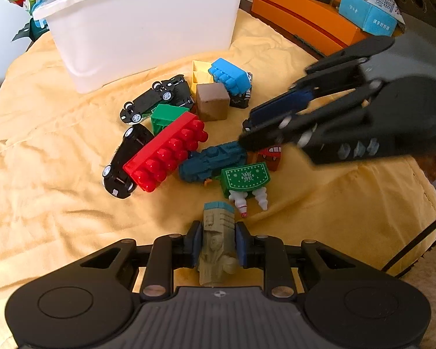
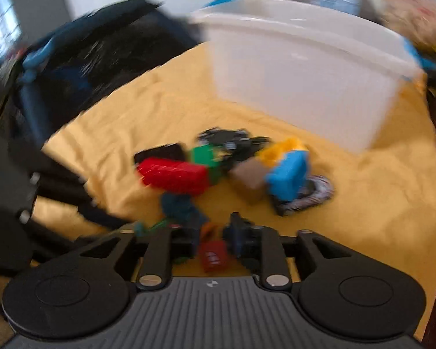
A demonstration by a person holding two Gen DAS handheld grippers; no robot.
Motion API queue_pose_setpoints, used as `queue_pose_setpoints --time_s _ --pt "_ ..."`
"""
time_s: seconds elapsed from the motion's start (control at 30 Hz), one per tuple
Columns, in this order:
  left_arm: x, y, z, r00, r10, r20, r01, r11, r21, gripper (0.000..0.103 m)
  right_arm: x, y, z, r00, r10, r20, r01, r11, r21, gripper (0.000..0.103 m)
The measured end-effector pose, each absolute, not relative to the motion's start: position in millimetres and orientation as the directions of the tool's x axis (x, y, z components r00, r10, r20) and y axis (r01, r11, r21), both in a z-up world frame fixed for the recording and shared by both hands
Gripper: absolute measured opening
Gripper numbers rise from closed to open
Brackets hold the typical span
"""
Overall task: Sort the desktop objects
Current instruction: 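Hold the olive figurine in the left tool while the right tool grasps a teal toy, then carry both toys over the white bin and open both tools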
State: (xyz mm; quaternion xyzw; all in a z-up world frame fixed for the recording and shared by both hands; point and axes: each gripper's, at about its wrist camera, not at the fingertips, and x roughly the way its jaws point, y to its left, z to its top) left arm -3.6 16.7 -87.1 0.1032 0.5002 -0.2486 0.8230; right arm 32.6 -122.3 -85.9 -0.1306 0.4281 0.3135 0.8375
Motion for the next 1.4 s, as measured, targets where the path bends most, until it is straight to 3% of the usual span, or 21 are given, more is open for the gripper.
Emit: queue_pose_setpoints --time_s 0.3,0.43,0.63,1.03,1.27,1.4 --pt "-3.5 16.6 -88.2 0.364 -0.297 -0.883 0.514 0.855 -0.076 0.030 51.5 -79.9 -105.6 0.277 0.355 -0.893 -0.828 0.560 -0.034 0.037" --pt "-3.1 20.6 -88.1 0.370 -0.309 -0.876 0.495 0.863 -0.096 0.027 59.4 -82.3 -108.7 0.268 0.386 -0.883 -0.807 0.591 0.013 0.029" --pt "-3.5 19.6 -64.8 0.391 -0.317 -0.864 0.521 0.850 -0.076 0.027 47.5 -96.6 -94.9 0.320 0.369 -0.873 -0.752 0.660 0.003 0.029" --pt "61.9 21.7 55.2 0.615 -0.350 -0.707 0.523 0.851 0.033 0.027 57.4 -140.2 -9.9 0.546 0.363 -0.755 -0.584 0.811 -0.033 0.026" --pt "120.9 2.9 85.7 0.674 -0.360 -0.644 0.523 0.849 0.073 0.027 96.2 -144.3 35.0 0.684 0.338 -0.647 -0.489 0.870 -0.063 0.026" --pt "164.5 -2.3 80.3 0.679 -0.323 -0.659 0.497 0.863 0.089 0.027 134.5 -137.7 44.5 0.737 0.301 -0.605 -0.430 0.900 -0.076 0.026"
